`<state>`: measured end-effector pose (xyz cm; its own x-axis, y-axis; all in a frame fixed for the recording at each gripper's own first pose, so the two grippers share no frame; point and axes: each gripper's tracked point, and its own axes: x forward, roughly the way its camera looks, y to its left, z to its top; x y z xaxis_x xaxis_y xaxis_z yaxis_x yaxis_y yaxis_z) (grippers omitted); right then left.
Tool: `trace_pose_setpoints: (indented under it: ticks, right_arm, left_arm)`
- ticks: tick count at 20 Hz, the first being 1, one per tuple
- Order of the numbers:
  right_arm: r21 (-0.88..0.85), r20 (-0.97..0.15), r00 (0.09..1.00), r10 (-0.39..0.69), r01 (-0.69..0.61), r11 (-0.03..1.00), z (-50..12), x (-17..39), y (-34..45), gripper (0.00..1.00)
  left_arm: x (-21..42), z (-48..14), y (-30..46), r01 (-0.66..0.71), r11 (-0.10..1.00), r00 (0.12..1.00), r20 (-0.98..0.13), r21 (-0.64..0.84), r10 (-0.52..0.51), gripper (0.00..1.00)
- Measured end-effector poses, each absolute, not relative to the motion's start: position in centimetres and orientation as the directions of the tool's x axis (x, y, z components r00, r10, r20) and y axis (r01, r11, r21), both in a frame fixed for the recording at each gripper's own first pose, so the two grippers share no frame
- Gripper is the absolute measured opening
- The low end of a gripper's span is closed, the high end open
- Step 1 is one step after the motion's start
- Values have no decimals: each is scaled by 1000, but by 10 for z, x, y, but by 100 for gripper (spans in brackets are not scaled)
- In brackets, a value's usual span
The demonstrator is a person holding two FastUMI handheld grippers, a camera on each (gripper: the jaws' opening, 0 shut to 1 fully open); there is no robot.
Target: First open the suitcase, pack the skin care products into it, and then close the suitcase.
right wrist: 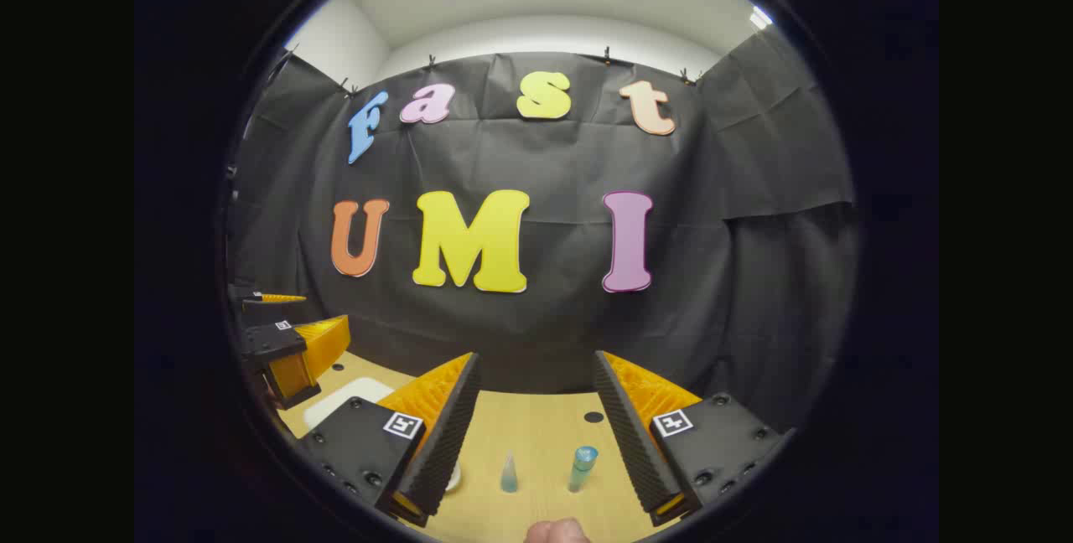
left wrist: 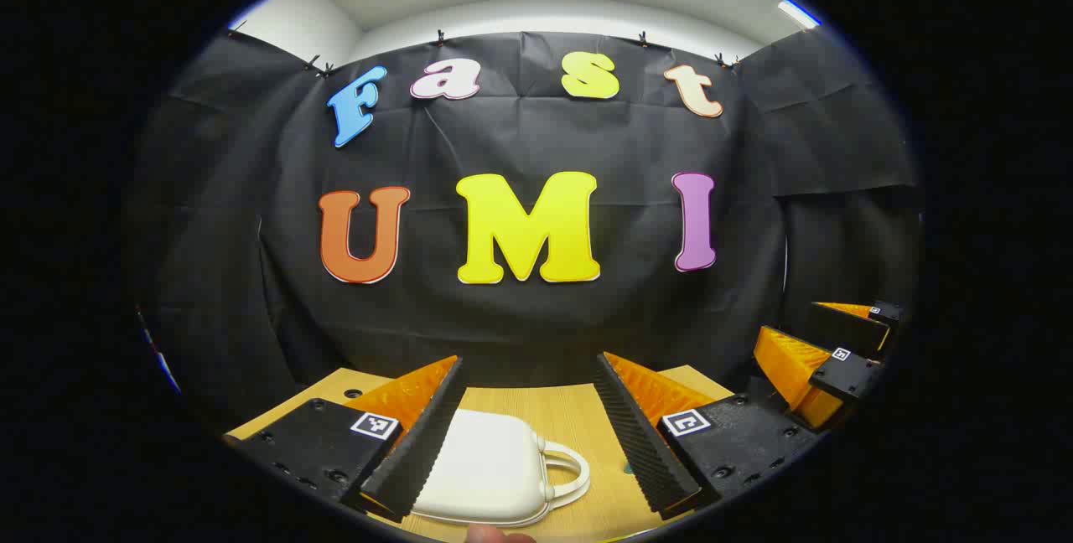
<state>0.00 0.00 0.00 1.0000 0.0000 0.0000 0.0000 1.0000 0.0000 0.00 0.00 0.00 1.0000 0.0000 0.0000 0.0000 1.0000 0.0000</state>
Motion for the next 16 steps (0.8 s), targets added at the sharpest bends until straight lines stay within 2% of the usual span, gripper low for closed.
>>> trace_pose_setpoints:
  ticks: [16]
  right_arm:
    - [15, -31, 999, -14, 15, 1000, -10, 5, -24, 81]
  left_arm:
    - [6, -14, -21, 2, 1000, 999, -40, -5, -2, 98]
